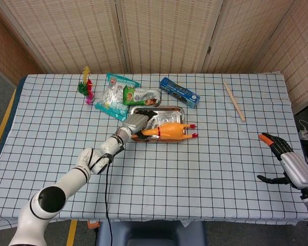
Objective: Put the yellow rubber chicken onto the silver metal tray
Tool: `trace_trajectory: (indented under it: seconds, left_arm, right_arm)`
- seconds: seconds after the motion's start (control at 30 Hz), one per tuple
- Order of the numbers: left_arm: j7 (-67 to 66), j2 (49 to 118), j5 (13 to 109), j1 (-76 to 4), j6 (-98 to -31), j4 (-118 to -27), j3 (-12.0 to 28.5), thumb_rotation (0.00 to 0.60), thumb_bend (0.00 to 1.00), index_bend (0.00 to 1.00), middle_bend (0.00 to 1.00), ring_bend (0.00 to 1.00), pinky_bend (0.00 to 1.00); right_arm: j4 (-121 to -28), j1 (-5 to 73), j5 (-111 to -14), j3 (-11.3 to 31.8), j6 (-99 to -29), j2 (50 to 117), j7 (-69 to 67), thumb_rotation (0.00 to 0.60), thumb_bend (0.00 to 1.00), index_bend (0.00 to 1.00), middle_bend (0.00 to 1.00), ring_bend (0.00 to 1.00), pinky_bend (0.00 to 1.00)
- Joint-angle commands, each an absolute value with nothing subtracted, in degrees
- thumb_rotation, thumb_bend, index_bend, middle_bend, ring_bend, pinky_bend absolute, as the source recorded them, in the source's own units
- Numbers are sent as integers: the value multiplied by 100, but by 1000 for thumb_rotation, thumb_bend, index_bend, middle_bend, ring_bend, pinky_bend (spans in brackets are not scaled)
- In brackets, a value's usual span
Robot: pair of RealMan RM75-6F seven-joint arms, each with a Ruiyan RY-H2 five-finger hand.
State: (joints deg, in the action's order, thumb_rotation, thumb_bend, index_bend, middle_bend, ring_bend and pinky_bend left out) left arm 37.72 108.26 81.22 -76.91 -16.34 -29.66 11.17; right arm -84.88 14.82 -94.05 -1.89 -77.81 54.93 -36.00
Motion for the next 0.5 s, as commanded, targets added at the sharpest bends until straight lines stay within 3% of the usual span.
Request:
trace_trajectory:
  seconds: [0.03, 0.27, 0.5]
  left_arm:
    - [4110, 10563, 8129, -7996, -1037, -3231, 1111, 600, 354, 0, 0, 0, 5]
    - [4334, 10261, 7718, -8302, 45, -3519, 1679, 600, 348, 0, 0, 0, 0]
    - [3596, 10344, 7002, -8257, 663, -3078, 2805, 600, 341, 0, 0, 0, 0]
  right_arm:
    - [-8439, 1466, -9449, -195, -7822, 5509, -3724, 600, 78, 0, 0, 0, 0]
    - [-8299, 1458, -9468, -210, -7824, 5563, -3897, 600, 79, 0, 0, 0, 0]
    - [-8279, 1449, -9552, -240, -7875, 5571, -4019, 600, 78, 0, 0, 0, 0]
